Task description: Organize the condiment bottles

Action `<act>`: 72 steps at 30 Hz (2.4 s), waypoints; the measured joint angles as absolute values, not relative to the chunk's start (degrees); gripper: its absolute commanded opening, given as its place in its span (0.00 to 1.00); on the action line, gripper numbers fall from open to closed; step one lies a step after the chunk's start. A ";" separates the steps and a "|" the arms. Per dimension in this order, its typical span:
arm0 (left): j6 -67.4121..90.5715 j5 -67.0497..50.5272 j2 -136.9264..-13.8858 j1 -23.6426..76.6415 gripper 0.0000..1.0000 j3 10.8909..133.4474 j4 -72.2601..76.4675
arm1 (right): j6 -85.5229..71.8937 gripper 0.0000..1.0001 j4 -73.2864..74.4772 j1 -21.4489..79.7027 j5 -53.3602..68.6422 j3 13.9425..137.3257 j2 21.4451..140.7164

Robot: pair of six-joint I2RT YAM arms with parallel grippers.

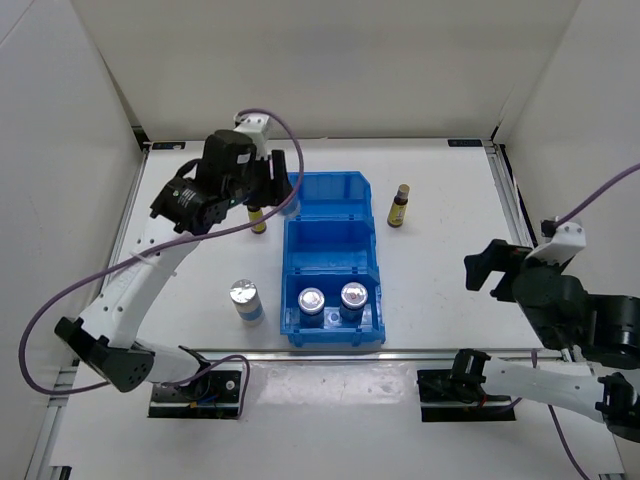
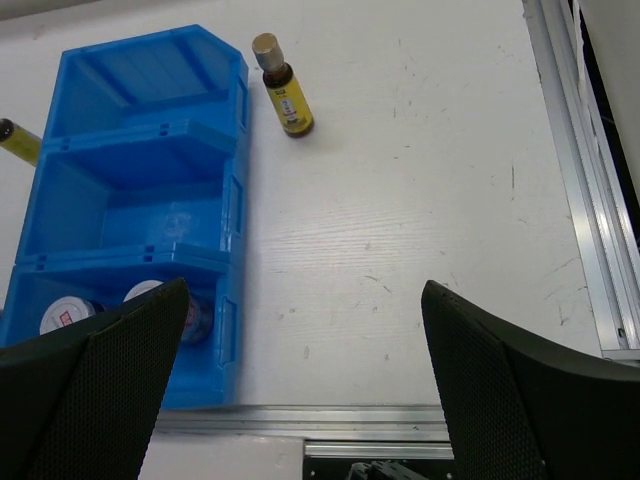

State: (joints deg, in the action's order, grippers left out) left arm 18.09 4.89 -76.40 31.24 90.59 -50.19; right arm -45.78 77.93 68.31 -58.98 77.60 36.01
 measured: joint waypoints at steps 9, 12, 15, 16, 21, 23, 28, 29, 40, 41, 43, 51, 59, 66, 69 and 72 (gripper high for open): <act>20.10 4.67 -93.95 41.91 0.11 106.34 -47.86 | -45.41 1.00 78.06 68.31 -59.48 76.14 32.88; 21.10 3.31 -101.58 43.99 0.11 106.50 -46.54 | -45.23 1.00 78.02 68.31 -59.46 75.99 32.60; 21.89 2.52 -105.95 45.84 0.11 107.44 -44.27 | -44.99 1.00 77.95 68.31 -59.46 75.94 30.74; 22.00 2.42 -106.41 46.46 0.11 107.61 -43.79 | -44.97 1.00 77.93 68.31 -59.46 75.94 29.61; 22.39 2.46 -110.41 47.18 0.11 107.61 -43.62 | -44.95 1.00 78.02 68.29 -59.68 75.94 23.38; 22.63 2.61 -112.44 46.96 0.11 107.26 -43.38 | -44.97 1.00 78.04 68.29 -59.72 75.94 22.24; 23.40 3.07 -115.09 46.61 0.11 105.23 -43.48 | -44.97 1.00 78.06 68.29 -59.70 75.94 23.00; 23.46 3.09 -115.11 46.63 0.11 104.90 -43.46 | -44.97 1.00 78.04 68.29 -59.70 75.94 23.40; 24.03 3.18 -115.07 46.85 1.00 104.60 -42.06 | -44.97 1.00 78.04 68.29 -59.70 75.94 25.28; 24.10 3.16 -114.96 46.85 1.00 104.60 -41.65 | -44.95 1.00 78.04 68.29 -59.70 75.94 25.28; 23.94 3.27 -114.50 46.87 1.00 104.62 -41.50 | -44.91 1.00 78.04 68.29 -59.70 75.94 25.28; 19.88 8.88 -98.13 46.89 1.00 100.03 -43.35 | -44.86 1.00 78.04 68.29 -59.68 75.94 25.30; 24.34 17.58 -54.61 42.33 1.00 72.53 -43.48 | -44.73 1.00 78.04 68.29 -59.70 75.92 26.00; 33.58 17.47 -50.41 39.16 1.00 58.17 -53.45 | -44.62 1.00 78.06 68.29 -59.70 75.90 26.72; 36.16 17.04 -51.99 39.05 1.00 55.66 -56.55 | -44.60 1.00 78.04 68.29 -59.70 75.90 28.16; 38.54 17.02 -51.64 39.05 1.00 53.98 -58.13 | -44.60 1.00 78.04 68.29 -59.70 75.85 29.50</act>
State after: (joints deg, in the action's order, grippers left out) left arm 38.54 17.02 -51.64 39.05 53.98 -58.13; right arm -44.60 78.04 68.29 -59.70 75.85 29.50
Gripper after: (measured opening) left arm 0.993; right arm 0.998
